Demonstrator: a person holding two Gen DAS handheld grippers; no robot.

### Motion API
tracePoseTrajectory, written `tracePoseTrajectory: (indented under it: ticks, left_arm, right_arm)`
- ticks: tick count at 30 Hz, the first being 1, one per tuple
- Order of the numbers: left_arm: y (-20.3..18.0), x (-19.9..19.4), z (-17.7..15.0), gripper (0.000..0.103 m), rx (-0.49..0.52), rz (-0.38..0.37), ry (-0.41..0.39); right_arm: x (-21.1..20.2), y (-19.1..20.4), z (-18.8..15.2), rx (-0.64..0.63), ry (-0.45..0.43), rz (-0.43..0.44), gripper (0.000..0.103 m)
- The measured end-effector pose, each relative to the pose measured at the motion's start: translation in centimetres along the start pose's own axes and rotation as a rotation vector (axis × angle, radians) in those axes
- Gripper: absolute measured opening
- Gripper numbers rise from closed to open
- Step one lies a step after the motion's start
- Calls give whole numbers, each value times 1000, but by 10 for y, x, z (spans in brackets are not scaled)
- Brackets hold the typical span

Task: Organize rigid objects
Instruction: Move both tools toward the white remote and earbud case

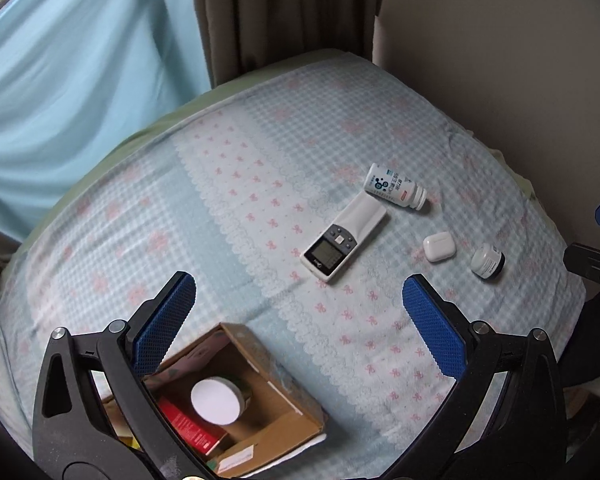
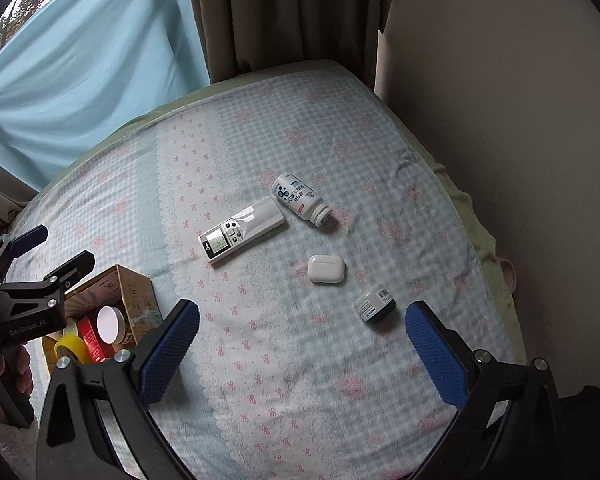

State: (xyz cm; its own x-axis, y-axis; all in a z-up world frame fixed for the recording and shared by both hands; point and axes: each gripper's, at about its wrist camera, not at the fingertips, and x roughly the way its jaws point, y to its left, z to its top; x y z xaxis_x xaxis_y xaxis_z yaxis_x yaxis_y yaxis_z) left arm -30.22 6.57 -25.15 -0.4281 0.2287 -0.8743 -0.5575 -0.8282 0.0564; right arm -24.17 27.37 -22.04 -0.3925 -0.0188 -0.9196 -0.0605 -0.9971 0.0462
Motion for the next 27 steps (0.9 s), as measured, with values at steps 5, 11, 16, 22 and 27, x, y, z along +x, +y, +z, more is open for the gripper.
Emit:
tracePoseTrajectory:
  ticks: [5, 11, 16, 22, 27]
  left_arm:
    - [-23, 54, 27, 103, 103, -45, 45]
    - [-46, 130, 43, 103, 215, -106, 110]
    - [-57, 193, 44, 102, 279, -140, 163]
    - [-63, 249, 31, 94, 367, -165, 214]
    - [-67, 276, 22, 90, 438, -198, 221]
  right_arm:
    - [42, -16, 13, 50, 34, -9, 103]
    - [100, -35, 19, 132, 75, -18, 103]
    - [147, -37, 12, 158, 82, -51, 103]
    - [197, -24, 2, 192, 58, -82, 102]
    - [229, -14, -5, 205, 19, -147, 96]
